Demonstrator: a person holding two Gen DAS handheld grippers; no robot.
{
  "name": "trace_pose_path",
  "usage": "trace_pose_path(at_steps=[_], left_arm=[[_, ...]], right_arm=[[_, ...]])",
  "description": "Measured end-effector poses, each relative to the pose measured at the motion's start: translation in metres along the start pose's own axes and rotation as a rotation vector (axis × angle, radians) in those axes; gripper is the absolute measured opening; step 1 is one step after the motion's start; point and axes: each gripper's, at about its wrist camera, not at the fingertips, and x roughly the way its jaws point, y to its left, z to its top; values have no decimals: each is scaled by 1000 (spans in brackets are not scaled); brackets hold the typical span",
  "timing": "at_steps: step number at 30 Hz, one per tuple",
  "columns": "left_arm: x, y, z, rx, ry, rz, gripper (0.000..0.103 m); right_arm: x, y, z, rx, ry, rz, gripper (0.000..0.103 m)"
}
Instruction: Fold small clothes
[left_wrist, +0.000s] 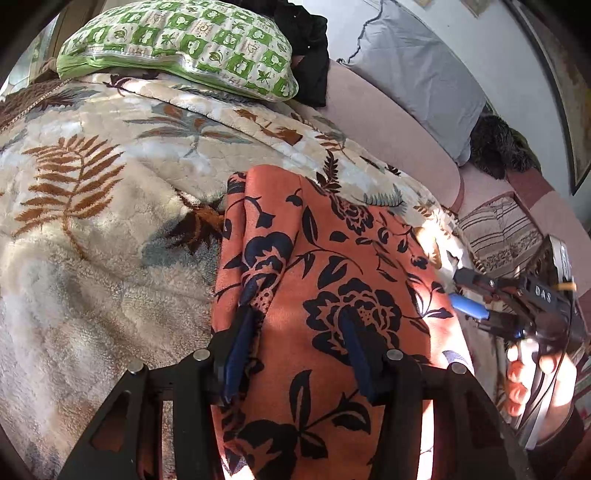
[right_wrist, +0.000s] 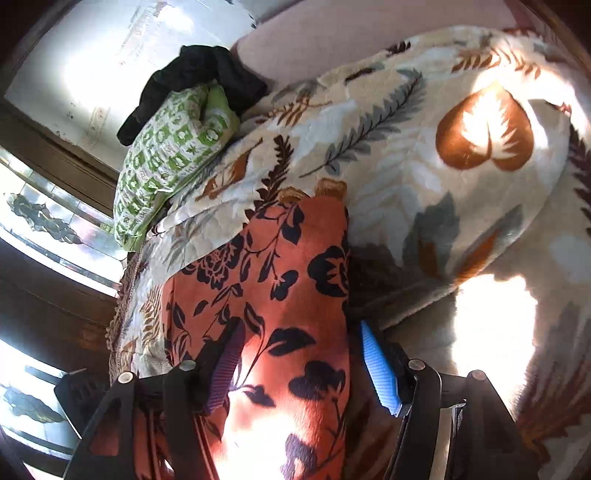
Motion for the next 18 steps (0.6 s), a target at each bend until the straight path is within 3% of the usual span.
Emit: trace_pose_path(at_steps=[2, 6, 9, 10, 11, 13, 16, 18], left_arm=[[-21, 2, 2, -30, -30, -3, 52], [-65, 12, -12, -107, -55, -74, 50], [-56, 23, -41, -154, 62, -37, 50], [-41, 32, -52, -181, 139, -2, 34], [-29, 43, -63, -231, 178, -28, 29], [-36, 50, -59, -283, 164, -67, 28], [-44, 29, -49, -191, 162, -10, 28], [-51, 14, -37, -131, 143, -1, 36]], right_arm=[[-30, 12, -16, -47, -43, 6, 68], [-65, 45, -48, -145, -48, 125, 77], [-43, 65, -69, -203, 19, 147, 78], [-30, 60, -77, -187, 58, 137, 78], [-14, 52, -83, -160, 117, 116, 78], [-1, 42, -91, -136, 133, 112, 78], [-6, 41, -93, -141, 116, 130, 78], [-4, 37, -90, -123, 126, 143, 78]])
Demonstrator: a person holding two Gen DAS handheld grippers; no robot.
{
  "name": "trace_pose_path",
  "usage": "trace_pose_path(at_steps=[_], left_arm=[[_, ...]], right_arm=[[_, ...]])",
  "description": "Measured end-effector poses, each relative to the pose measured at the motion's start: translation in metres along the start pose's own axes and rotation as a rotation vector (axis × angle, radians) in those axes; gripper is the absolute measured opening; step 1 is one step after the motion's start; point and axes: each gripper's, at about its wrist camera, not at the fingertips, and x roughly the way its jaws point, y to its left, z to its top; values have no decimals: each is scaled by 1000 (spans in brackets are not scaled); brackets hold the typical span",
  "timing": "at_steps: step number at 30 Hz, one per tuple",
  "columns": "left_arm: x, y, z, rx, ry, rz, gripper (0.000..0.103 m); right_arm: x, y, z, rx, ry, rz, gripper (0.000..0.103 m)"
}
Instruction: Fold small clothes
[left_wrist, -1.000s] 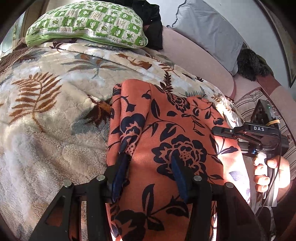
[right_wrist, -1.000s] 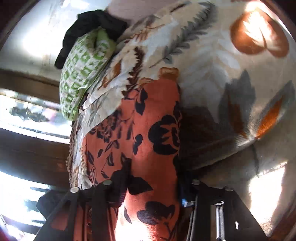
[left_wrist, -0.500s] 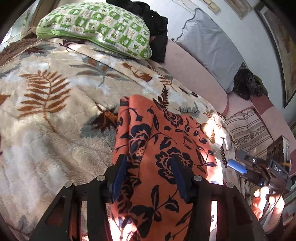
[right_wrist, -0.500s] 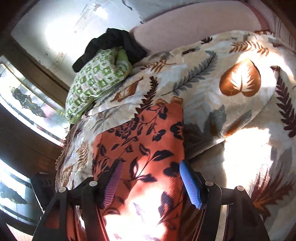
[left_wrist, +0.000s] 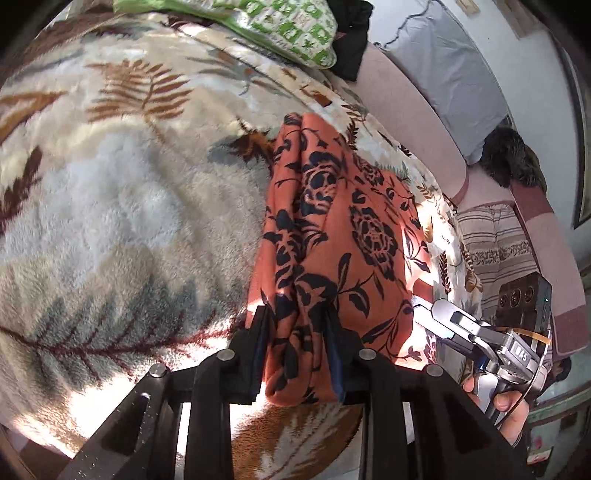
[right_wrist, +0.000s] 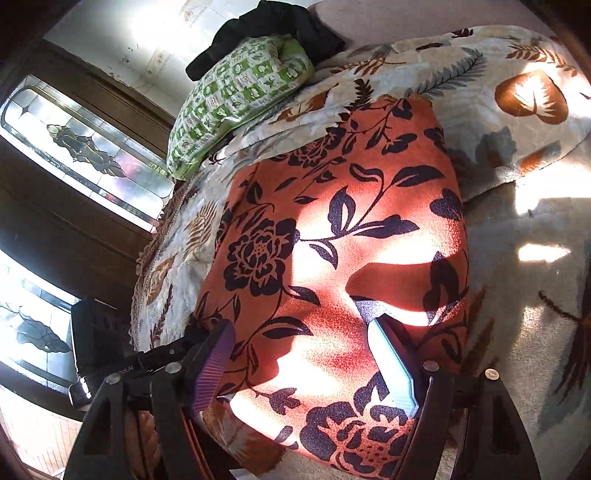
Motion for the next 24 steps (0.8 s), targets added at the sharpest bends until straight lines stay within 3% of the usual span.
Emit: trace_pose_path(at_steps=[2, 3, 5, 10, 11, 13, 16, 21, 24], left_arm=[[-9, -8, 16, 23, -58, -27, 62], [-11, -13, 26, 46, -84, -30, 64], [0, -18, 51, 81, -68, -9, 64], [58, -12, 108, 33, 35, -34, 58], [66, -9, 114, 28, 36, -43, 50], [86, 0, 119, 42, 68, 13, 28], [96, 20, 124, -20, 100, -60, 26], [73, -7, 120, 79, 72, 12, 30], [39, -20, 103, 111, 12, 1, 39]], right_arm=[[-1, -4, 0, 17, 0, 20, 78], [-2, -6, 0, 19, 0, 28, 78], [-3, -7, -1, 12, 0, 36, 78], [-5, -11, 0, 34, 2, 69, 78], [-6, -12, 0, 42, 0, 79, 78], [-7, -15, -1, 51, 1, 94, 78], [-6, -17, -1, 56, -4, 108, 78], [-6, -13, -2, 52, -7, 86, 78], [-6, -14, -3, 58, -17, 93, 78]])
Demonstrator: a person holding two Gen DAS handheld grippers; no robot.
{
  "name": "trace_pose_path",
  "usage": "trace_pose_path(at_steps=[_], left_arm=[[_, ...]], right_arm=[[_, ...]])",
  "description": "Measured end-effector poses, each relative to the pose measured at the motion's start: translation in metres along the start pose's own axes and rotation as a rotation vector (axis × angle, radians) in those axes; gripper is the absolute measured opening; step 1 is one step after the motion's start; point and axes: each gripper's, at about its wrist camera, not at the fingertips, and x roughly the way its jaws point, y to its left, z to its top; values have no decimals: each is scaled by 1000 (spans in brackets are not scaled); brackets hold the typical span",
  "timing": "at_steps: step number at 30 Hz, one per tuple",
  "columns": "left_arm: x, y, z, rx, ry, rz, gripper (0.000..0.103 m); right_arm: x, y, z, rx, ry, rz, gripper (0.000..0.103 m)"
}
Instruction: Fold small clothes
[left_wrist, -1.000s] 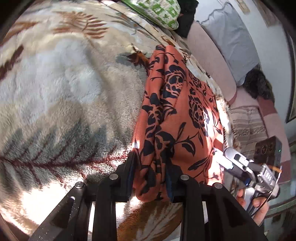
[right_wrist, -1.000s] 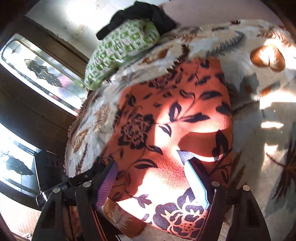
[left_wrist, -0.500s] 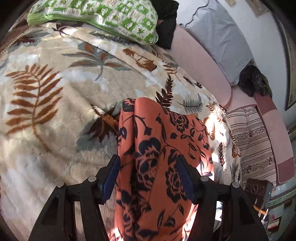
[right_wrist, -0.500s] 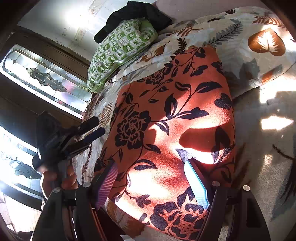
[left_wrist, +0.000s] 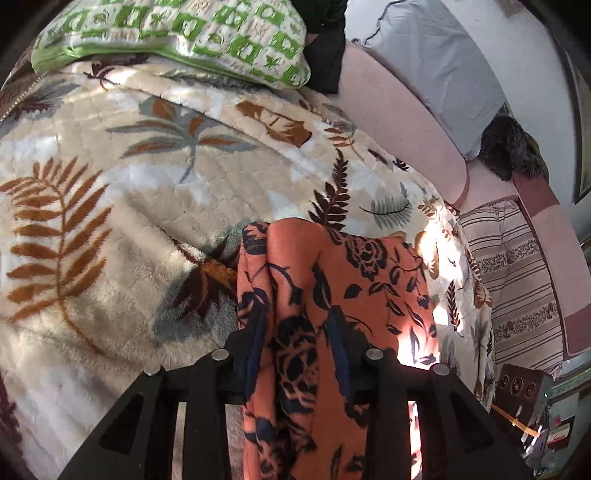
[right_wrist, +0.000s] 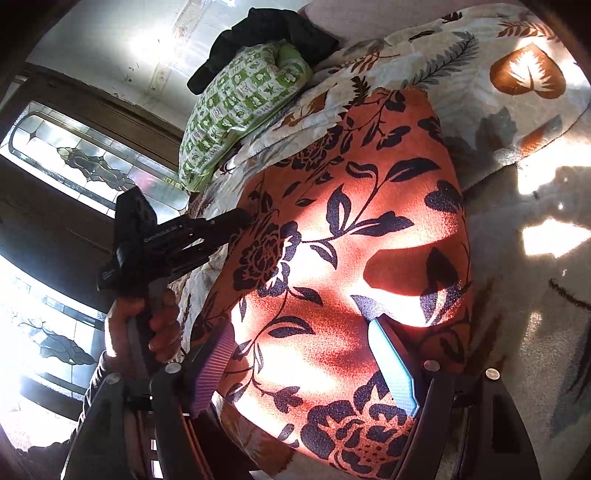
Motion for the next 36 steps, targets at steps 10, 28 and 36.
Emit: trace_pose_path(at_steps=[10, 28, 36], left_arm=[[-16, 23, -102, -104, 23, -14, 24], [-44, -18, -114, 14, -5, 129, 29], [-27, -24, -44, 38, -51, 47, 62]], right_arm=[[1, 2, 0, 21, -5, -11, 79], [2, 3, 3, 43, 20, -33, 79], [1, 2, 2, 37, 21, -5, 80]])
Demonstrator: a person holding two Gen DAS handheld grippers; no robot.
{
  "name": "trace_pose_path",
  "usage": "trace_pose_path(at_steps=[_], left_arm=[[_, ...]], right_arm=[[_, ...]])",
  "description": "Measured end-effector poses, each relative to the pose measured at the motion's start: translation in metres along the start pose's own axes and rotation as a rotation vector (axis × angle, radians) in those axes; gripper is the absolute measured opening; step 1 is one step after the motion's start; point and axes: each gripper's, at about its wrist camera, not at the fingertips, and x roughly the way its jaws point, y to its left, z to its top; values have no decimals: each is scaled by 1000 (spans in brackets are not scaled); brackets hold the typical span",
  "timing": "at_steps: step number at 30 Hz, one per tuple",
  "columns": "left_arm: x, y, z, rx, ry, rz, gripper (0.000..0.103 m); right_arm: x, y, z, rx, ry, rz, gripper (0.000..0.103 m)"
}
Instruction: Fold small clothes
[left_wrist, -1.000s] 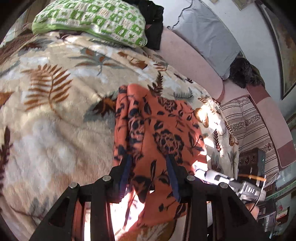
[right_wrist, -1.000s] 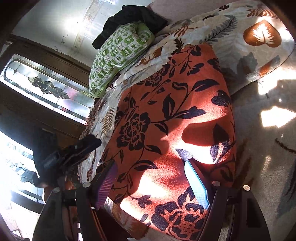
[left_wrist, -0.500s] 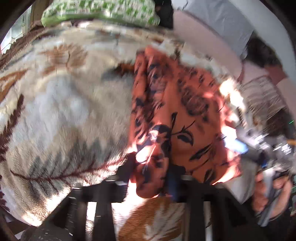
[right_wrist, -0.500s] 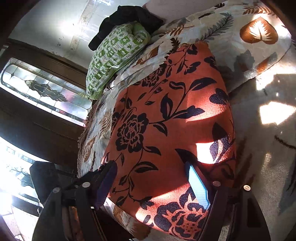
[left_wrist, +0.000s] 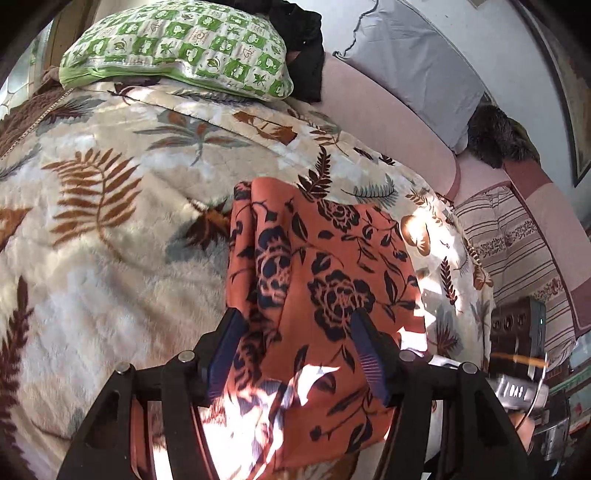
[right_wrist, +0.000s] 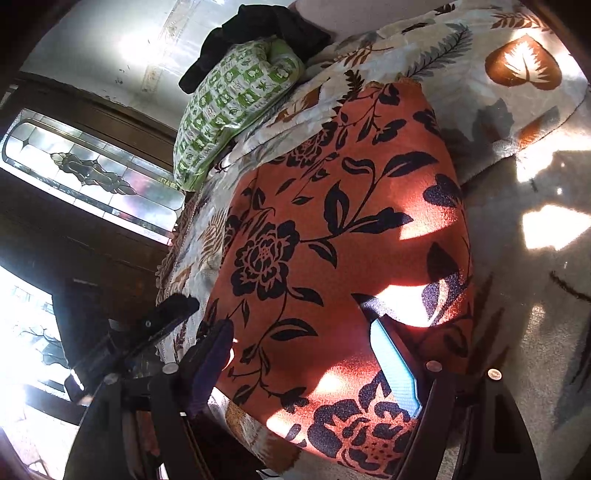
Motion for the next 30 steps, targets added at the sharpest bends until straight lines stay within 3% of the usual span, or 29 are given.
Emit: trace_pose_path(at_steps=[1, 3, 4, 6, 10, 12, 13, 14, 15, 16, 17, 19, 23, 25, 27, 28, 30], left_arm=[[12, 4, 11, -8, 20, -10, 59], [47, 19, 25, -36, 128, 25, 20], [67, 24, 27, -57, 191, 22, 13], [69, 28, 29, -58, 191, -4, 13], [49, 7, 27, 46, 128, 45, 16], [37, -3, 29, 79, 75, 56, 30], [35, -5, 31, 81, 50, 31, 50], [36, -7, 33, 87, 27, 16, 56], [47, -6, 34, 100, 52, 44, 55], [66, -1, 37, 102, 124, 105, 31], [81, 6, 36, 74, 170, 97, 24], [79, 12, 37, 50, 146, 63, 24], [77, 6, 33, 89, 130, 92, 24], [77, 8, 34, 66, 135, 84, 26], [74, 7, 33, 64, 138, 91, 27], [71, 2, 32, 77, 131, 102, 31], [62, -8, 28, 116, 110, 156, 43]], right_arm=[[-1, -1, 0, 1, -3, 7, 80], [-2, -3, -2, 2, -11, 19, 80], [-2, -3, -2, 1, -12, 25, 80], [-2, -4, -2, 3, -10, 36, 80], [-3, -7, 0, 19, 2, 58, 80], [-3, -6, 1, 16, 11, 59, 81], [-3, -5, 1, 12, 17, 56, 81], [-3, -4, 2, 9, 25, 52, 81], [-3, -3, 4, 10, 32, 49, 81], [-4, -2, 6, 14, 38, 48, 81], [-6, 0, 9, 20, 44, 55, 81], [-20, 4, 22, 25, 7, 102, 81], [-30, 0, 76, 65, -74, 166, 84], [0, -19, 105, 129, -9, 172, 88], [34, -52, 116, 242, 64, 91, 87], [32, -57, 114, 282, 45, 125, 86], [6, -39, 105, 216, -13, 131, 86]])
